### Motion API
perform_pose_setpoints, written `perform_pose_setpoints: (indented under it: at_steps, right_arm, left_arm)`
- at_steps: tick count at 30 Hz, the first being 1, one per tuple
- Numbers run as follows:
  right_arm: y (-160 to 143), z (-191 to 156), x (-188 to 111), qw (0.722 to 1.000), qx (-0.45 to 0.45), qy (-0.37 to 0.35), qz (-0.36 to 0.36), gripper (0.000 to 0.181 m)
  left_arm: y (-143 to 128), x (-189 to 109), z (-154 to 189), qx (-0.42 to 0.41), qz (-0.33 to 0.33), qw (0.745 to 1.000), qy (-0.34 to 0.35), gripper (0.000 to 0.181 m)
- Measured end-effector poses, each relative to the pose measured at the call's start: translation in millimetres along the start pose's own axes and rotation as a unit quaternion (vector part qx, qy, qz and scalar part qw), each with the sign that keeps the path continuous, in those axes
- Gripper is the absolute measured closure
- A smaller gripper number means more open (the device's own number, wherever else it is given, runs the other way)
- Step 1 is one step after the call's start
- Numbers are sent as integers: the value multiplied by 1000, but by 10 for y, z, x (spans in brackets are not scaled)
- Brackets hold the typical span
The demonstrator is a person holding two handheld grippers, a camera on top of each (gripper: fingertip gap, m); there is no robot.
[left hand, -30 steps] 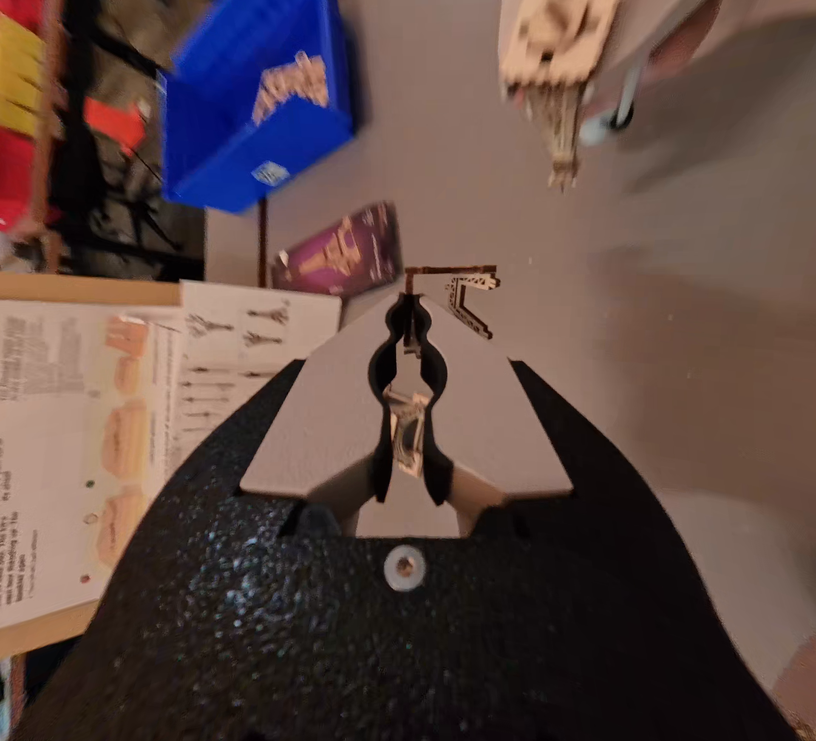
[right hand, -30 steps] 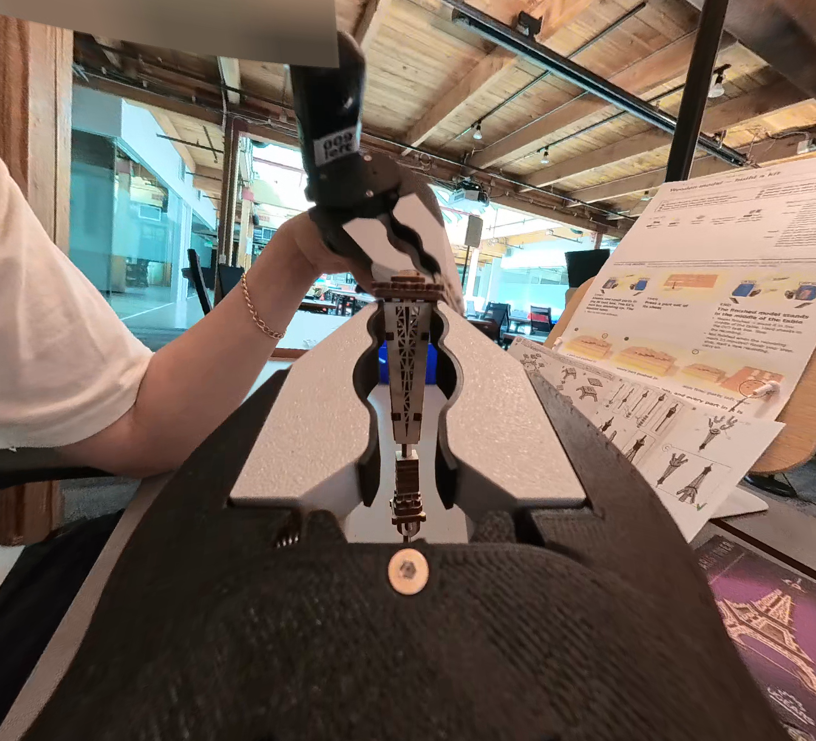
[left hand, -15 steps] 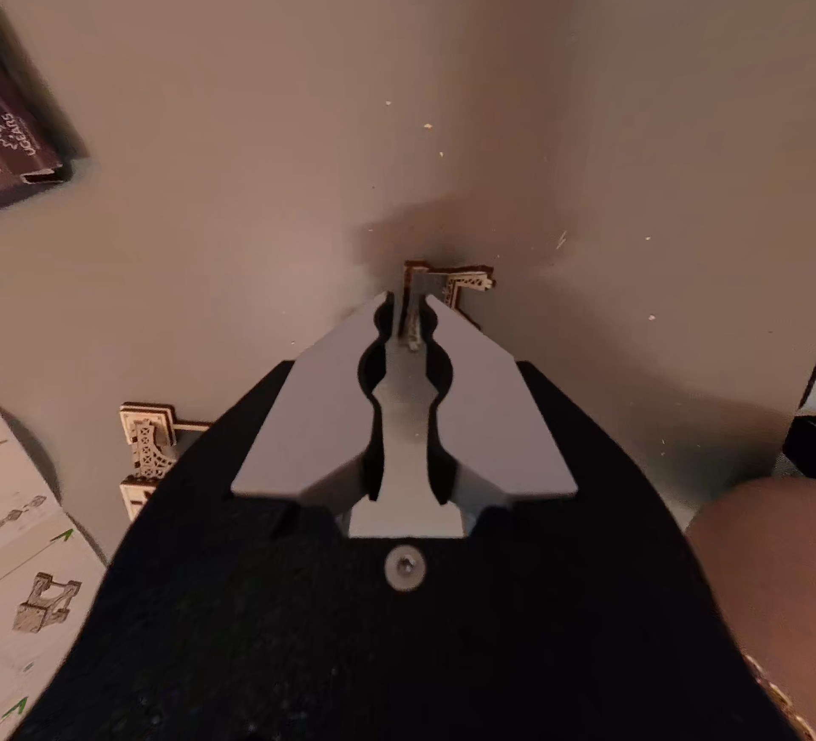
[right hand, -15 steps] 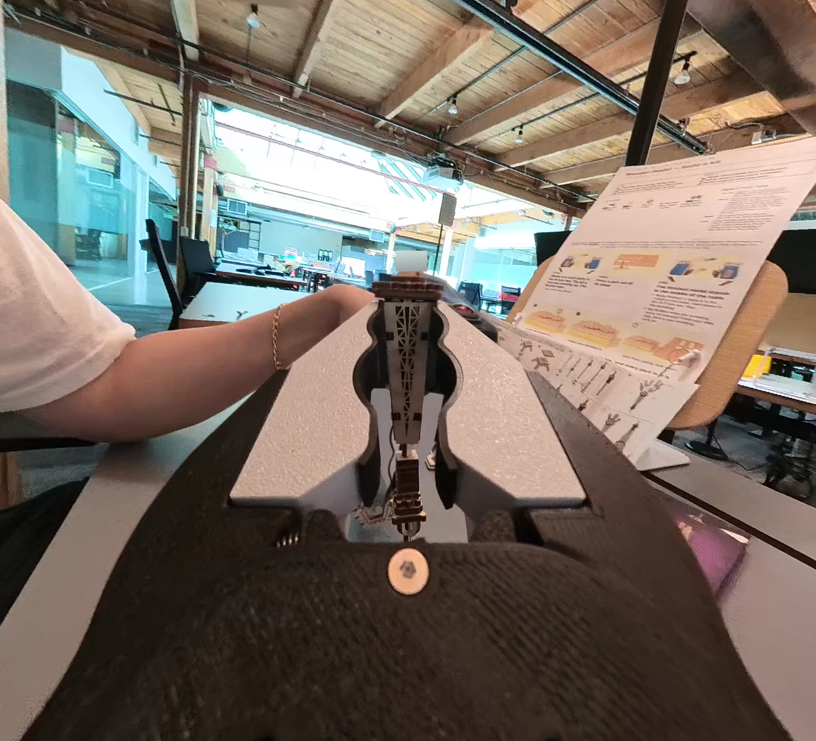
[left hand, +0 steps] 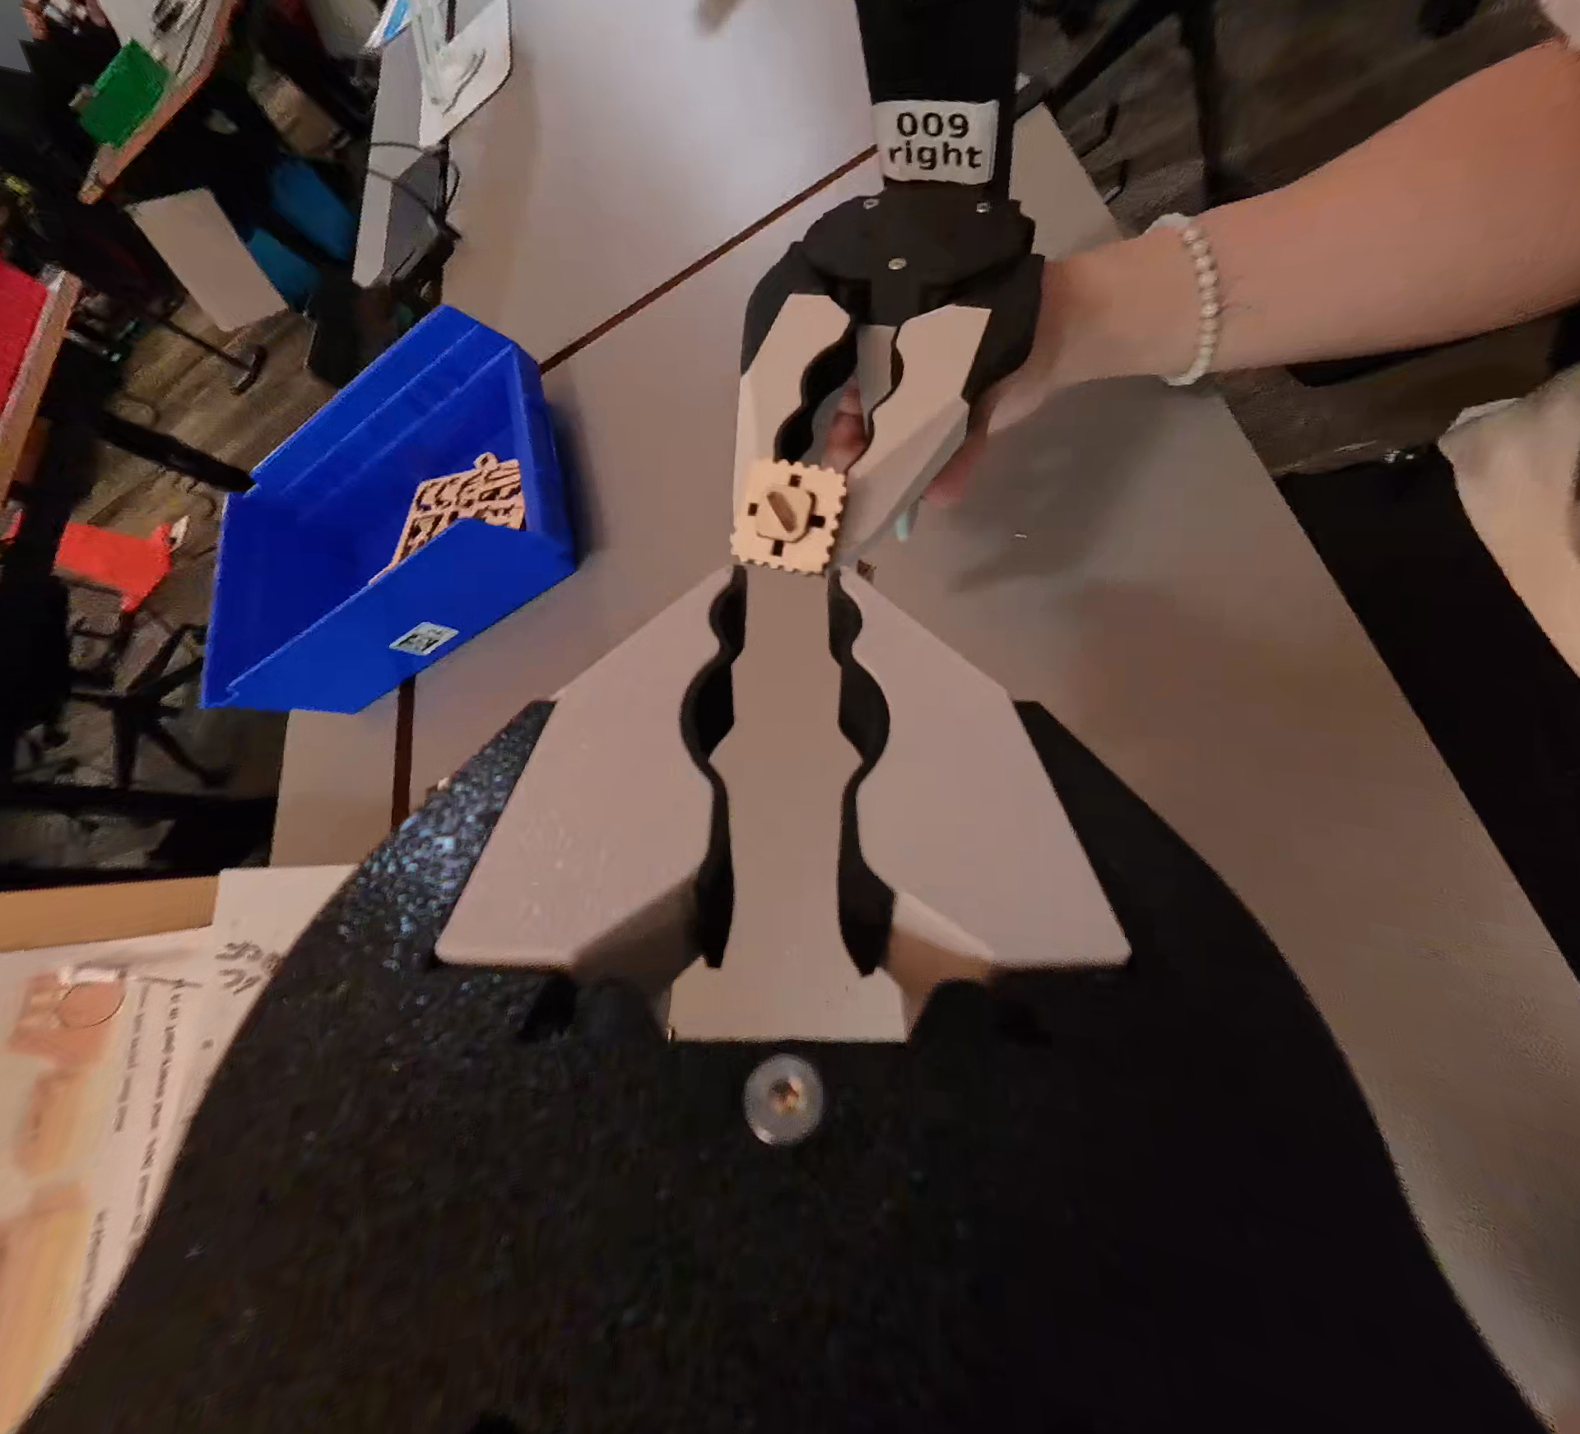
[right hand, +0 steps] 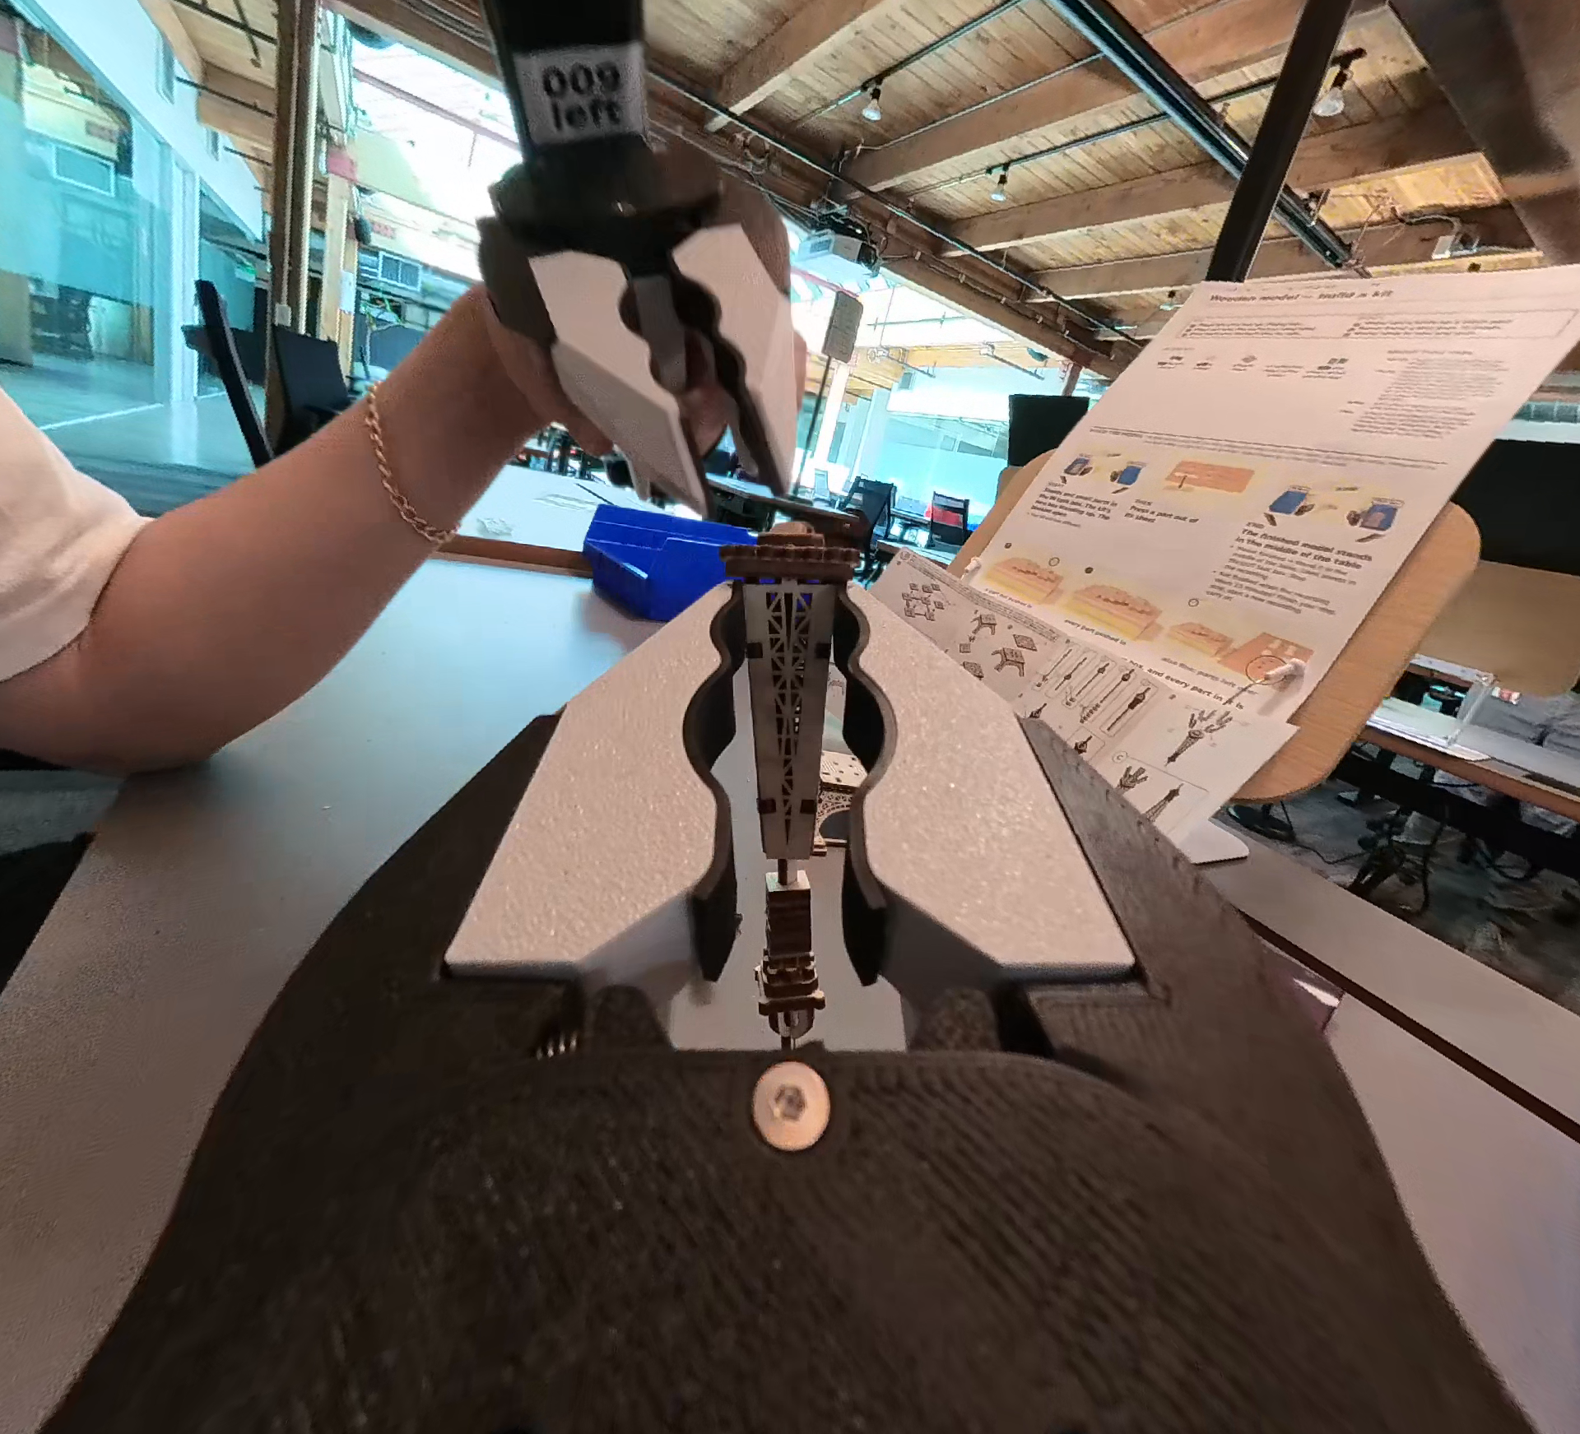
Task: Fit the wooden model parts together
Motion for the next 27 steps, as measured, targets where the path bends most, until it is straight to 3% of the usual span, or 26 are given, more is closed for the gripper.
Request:
perform_pose_setpoints:
  at_steps: [6, 20, 27]
  right_arm:
    - [38, -94, 51, 1000, -23, 16, -9, 163]
    - [19, -231, 43, 994, -28, 99, -32, 163]
    - [2, -255, 54, 992, -41, 103, -52, 163]
  left_arm:
    - [73, 73, 44, -11, 4, 1000, -26, 157]
    - [27, 126, 193, -1, 5, 993, -114, 164]
    - [-5, 140, 181, -16, -5, 993, -119, 170]
Point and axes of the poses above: each gripper's, where its closed fingertips meet, x out along the fingers, y out of its top, z = x × y across the jaws, the point moved 6 cm from there along -x, back along the fingers, and after that the axes turned 15 degrees about -z, right-handed, at the moved point
